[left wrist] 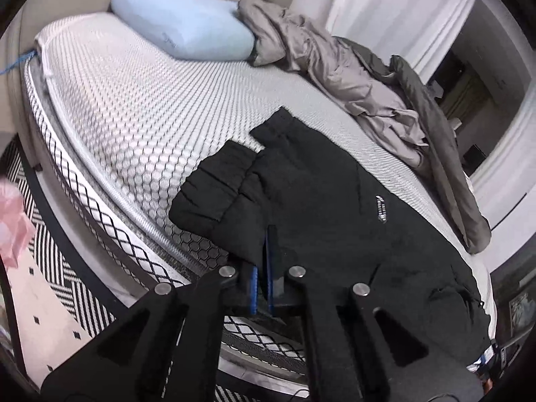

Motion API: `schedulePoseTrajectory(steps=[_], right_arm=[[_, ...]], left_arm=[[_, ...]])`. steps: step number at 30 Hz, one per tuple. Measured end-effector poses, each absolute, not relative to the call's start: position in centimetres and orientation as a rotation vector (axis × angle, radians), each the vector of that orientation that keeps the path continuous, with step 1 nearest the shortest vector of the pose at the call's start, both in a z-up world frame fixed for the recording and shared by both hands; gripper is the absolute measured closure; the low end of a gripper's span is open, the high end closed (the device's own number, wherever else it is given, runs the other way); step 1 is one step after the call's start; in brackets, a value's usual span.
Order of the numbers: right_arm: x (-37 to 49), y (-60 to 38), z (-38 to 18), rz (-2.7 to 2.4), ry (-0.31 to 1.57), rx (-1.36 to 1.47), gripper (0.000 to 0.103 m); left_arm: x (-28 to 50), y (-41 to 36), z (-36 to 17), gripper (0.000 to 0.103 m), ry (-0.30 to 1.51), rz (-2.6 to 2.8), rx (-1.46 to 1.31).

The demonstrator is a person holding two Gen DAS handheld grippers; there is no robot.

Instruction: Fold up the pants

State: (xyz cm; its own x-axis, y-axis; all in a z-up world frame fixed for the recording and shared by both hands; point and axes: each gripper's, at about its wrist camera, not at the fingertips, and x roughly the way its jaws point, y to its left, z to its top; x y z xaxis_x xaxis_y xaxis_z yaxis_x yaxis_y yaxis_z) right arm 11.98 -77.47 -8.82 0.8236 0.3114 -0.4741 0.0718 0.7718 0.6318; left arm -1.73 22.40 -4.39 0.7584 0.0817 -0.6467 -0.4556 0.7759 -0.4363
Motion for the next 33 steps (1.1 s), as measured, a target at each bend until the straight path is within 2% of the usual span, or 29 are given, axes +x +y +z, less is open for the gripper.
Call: schedulePoseTrajectory(steps=[4, 7, 9, 10, 11, 13, 14, 18, 21, 23, 28, 33], right_arm=[[11.3, -76.2, -7.8, 0.194, 0.560, 0.659, 0.029], [12.5, -76.6, -9.8, 0.169, 0.605, 0.690, 0.030], [13.5, -77.6, -11.6, 0.168, 0.617, 0.758, 0.046], [13.7, -77.9, -12.1, 0.163, 0.624, 0.771, 0.063], [14.0, -78.2, -12.5, 0.156, 0.633, 0.781, 0.073], [14.3, -78.1, -12.2, 0.164, 0.628, 0.769, 0.086], [13.9, -77.8, -11.4, 0.156, 0.625, 0.741, 0.088], [11.1, -77.4, -8.7, 0.105, 0.591, 0.669, 0.090], [11.6, -77.4, -10.3, 0.033, 0.689, 0.667, 0.090], [11.9, -77.5, -11.2, 0.027, 0.712, 0.713, 0.090], [11.0, -77.1, -8.7, 0.044, 0.627, 0.690, 0.090], [11.5, -76.6, -3.5, 0.068, 0.494, 0.653, 0.090]], left_arm=[[-1.9, 22.1, -4.9, 0.102, 0.698, 0.313, -0.602], [-0.9, 22.3, -6.8, 0.102, 0.767, 0.321, -0.638], [-0.8, 22.6, -7.5, 0.102, 0.762, 0.318, -0.662], [-0.7, 22.7, -7.7, 0.102, 0.759, 0.314, -0.674], [-0.7, 22.8, -7.7, 0.102, 0.751, 0.310, -0.680], [-1.0, 22.9, -7.2, 0.103, 0.737, 0.309, -0.668], [-1.4, 22.9, -6.5, 0.103, 0.722, 0.302, -0.656], [-2.6, 23.1, -5.8, 0.103, 0.725, 0.296, -0.614], [-2.0, 23.9, -7.8, 0.103, 0.807, 0.293, -0.652], [-2.0, 24.1, -7.7, 0.103, 0.798, 0.287, -0.668], [-2.1, 24.7, -4.2, 0.103, 0.708, 0.258, -0.667], [0.3, 25.5, 0.2, 0.103, 0.631, 0.227, -0.632]])
